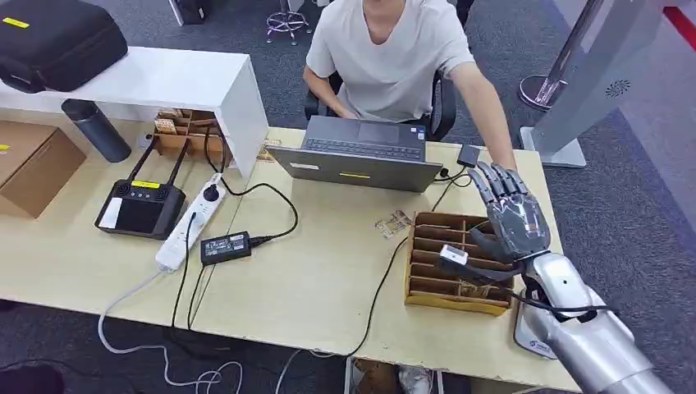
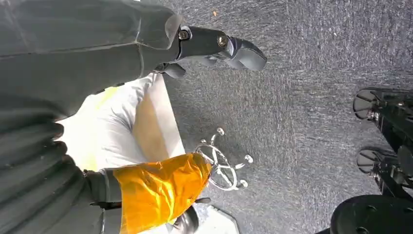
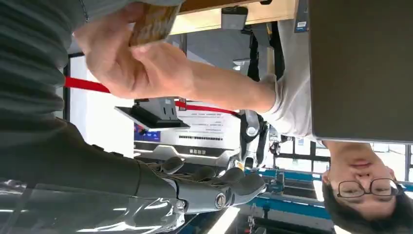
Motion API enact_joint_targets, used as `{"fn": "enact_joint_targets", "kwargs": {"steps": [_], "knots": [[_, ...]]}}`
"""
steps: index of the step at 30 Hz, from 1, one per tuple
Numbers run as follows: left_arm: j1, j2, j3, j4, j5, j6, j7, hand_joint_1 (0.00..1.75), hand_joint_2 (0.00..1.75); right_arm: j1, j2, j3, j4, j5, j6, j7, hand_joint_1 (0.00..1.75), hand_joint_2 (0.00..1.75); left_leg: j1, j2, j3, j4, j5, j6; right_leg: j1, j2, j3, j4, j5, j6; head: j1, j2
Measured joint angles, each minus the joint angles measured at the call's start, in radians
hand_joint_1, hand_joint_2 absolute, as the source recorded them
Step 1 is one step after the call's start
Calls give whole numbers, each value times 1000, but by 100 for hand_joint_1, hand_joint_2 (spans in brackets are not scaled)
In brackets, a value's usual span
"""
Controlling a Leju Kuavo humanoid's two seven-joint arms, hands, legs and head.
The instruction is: Pass the card to the sensor for recognition and then transmit it.
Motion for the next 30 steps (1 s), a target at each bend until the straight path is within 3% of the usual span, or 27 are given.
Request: {"fn": "enact_joint_targets", "kwargs": {"steps": [30], "knots": [[2,-2,0,3,64,-11,46,0,175,58,-18,-24,8,3,11,16,0,175,0,0,0,0,0,0,0,0,0,0,0,0,0,0]]}}
